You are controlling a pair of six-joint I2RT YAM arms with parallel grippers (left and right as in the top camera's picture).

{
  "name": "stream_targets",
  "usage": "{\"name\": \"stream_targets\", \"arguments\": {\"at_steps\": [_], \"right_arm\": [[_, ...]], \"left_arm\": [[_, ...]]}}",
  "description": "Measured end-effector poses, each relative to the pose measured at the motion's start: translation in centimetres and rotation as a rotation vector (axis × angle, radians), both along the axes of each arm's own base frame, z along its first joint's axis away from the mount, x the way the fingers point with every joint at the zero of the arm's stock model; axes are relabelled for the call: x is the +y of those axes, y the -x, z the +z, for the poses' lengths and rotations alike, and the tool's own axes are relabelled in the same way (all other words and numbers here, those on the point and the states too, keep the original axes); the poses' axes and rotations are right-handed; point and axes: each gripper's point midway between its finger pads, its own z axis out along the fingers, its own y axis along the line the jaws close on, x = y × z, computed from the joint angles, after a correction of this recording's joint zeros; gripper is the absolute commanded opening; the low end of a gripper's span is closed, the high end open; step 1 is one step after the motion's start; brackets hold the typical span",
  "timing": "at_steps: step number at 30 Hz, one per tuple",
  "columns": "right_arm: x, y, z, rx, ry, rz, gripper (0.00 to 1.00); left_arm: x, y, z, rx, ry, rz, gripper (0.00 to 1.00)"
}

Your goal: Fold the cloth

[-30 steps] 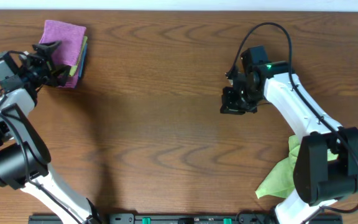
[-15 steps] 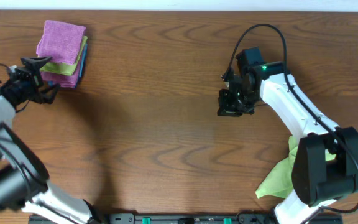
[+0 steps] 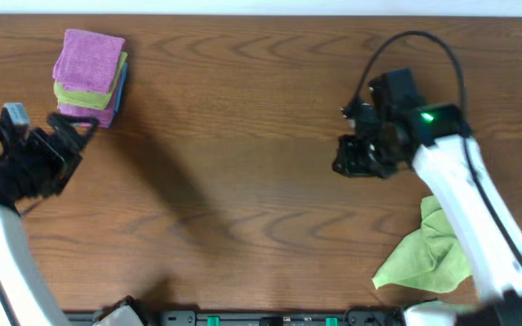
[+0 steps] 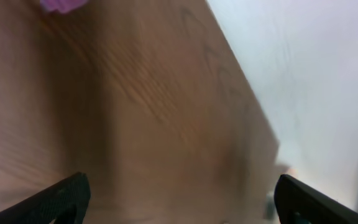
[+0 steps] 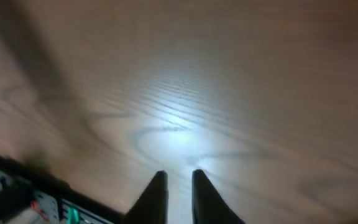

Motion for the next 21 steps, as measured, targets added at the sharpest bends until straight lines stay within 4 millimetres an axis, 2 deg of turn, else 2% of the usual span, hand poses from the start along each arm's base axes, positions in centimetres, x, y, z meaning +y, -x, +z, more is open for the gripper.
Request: {"name": "stream_targets", "arguments": {"at_steps": [3,5,9,11,12,13,14,15,17,21], "right_arm": [[-1.4,2.2,2.7,-0.072,0.04,0.014,0.33],[-2.1,3.5,4.5,-0.133,0.055,0.025,0.33],[-3.5,5.7,6.5,-0.286,0.074,0.035,0.38],[-3.9,7.0,6.2,-0.333,0.078,0.042,0.43],[-4.2,7.8,5.8,-0.352,0.08,0.048,0.56],[-4.3,8.2,5.4,-0.361,0.079,0.049,0.74],[-4.4,8.9,4.8,-0.381,0.076,0.057,0.96],[-4.5,9.3,4.4,-0.381,0.075,0.049,0.99],[-4.7,9.6,3.9,-0.389,0.071,0.034,0.99],[-4.8,9.8,3.6,-0.371,0.053,-0.021,0.99]], "left_arm": [[-3.7,3.3,1.4,-0.067,-0.118,-0.119,0.96],[-6.1,5.8,1.4,-0.103,-0.212,-0.199,0.96],[-9.6,10.7,-0.5,-0.123,-0.341,-0.341,0.96],[-10.4,12.8,-1.5,-0.113,-0.387,-0.387,0.95],[-10.8,14.0,-2.0,-0.117,-0.415,-0.418,0.95],[-11.0,14.5,-2.1,-0.125,-0.429,-0.432,0.95],[-11.2,15.5,-2.2,-0.14,-0.454,-0.452,0.95],[-11.3,16.1,-2.2,-0.155,-0.474,-0.464,0.96],[-11.3,17.0,-2.2,-0.18,-0.51,-0.473,0.95],[-10.4,17.3,-2.4,-0.163,-0.541,-0.417,0.95]]}}
